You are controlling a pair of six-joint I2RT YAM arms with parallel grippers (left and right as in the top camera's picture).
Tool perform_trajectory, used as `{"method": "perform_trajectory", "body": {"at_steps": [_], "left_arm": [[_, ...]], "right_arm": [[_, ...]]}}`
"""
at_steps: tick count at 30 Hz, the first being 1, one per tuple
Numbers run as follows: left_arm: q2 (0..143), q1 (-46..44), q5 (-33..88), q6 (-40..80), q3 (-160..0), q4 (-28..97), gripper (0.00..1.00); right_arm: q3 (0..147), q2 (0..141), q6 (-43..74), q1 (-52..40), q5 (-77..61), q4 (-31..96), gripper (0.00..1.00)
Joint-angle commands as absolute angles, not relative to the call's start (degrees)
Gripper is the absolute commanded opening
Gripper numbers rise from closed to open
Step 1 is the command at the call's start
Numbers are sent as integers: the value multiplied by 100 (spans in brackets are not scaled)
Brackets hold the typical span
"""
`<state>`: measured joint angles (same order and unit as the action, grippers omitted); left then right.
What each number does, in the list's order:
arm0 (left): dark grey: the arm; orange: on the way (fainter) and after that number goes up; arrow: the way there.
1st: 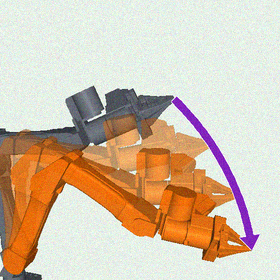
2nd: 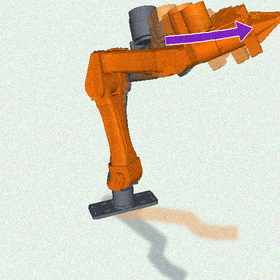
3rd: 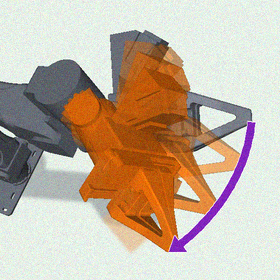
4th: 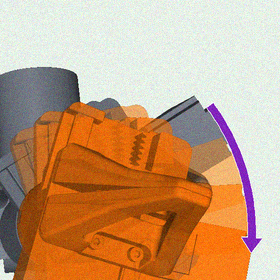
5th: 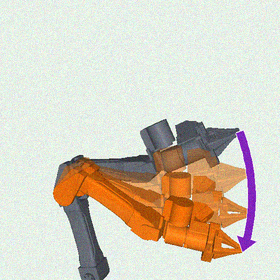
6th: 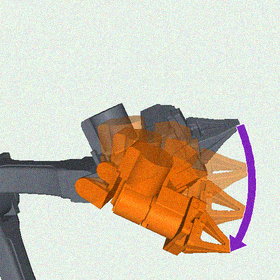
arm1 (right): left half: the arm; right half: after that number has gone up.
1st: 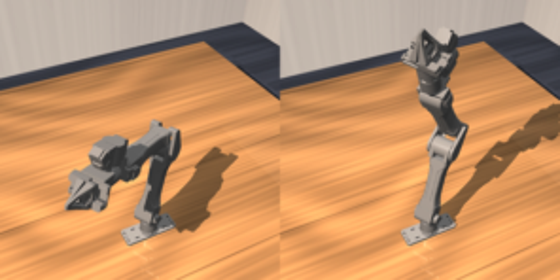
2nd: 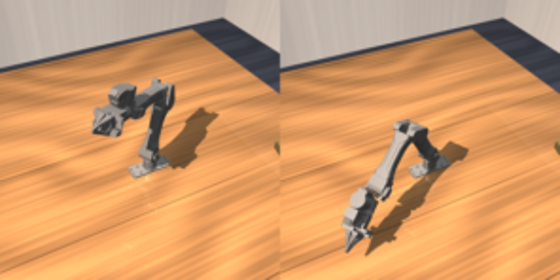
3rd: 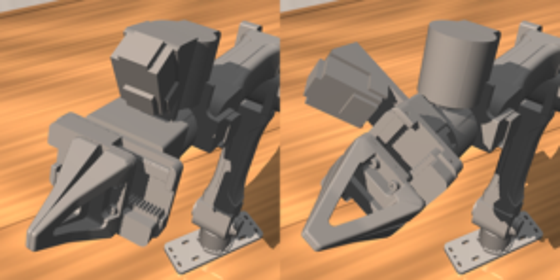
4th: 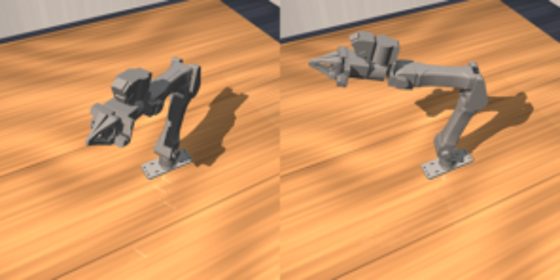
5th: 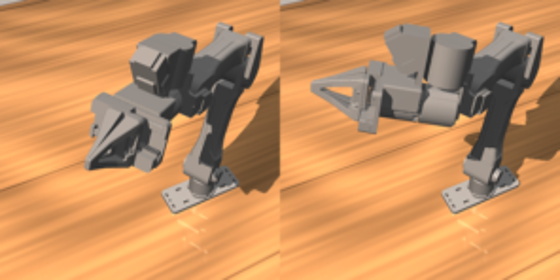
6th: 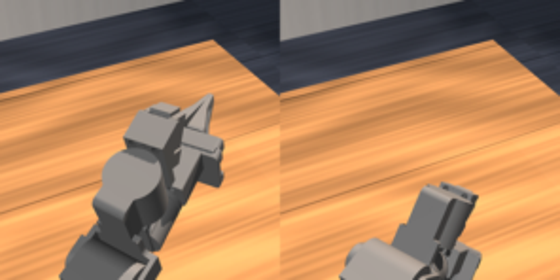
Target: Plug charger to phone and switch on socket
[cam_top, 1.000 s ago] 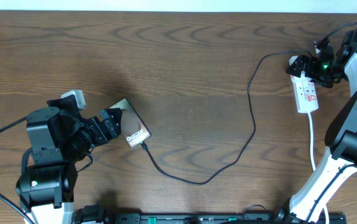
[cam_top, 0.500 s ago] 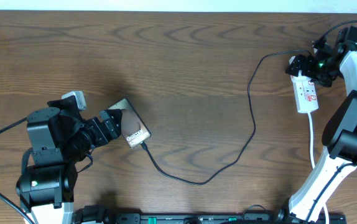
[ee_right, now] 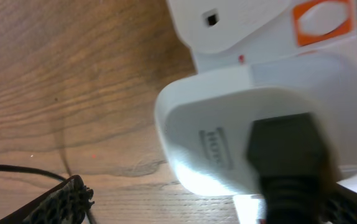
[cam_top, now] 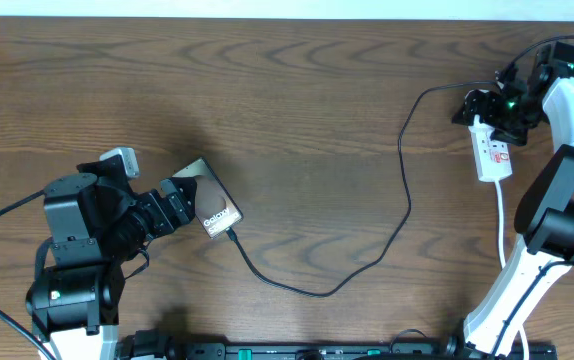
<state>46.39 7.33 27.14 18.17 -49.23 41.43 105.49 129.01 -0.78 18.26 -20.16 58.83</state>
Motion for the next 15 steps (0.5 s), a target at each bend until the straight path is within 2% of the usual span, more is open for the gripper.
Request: {"method": "perform_trajectory", "body": {"at_steps": [1, 15], "left_arm": [[4630, 735, 2788, 1806, -4989, 4158, 89], [4630, 735, 2786, 1806, -4989, 4160, 89]], "right_arm": [[10569, 13157, -27, 1688, -2364, 5870, 97], [10779, 13157, 174, 1885, -2084, 5870, 93]]}}
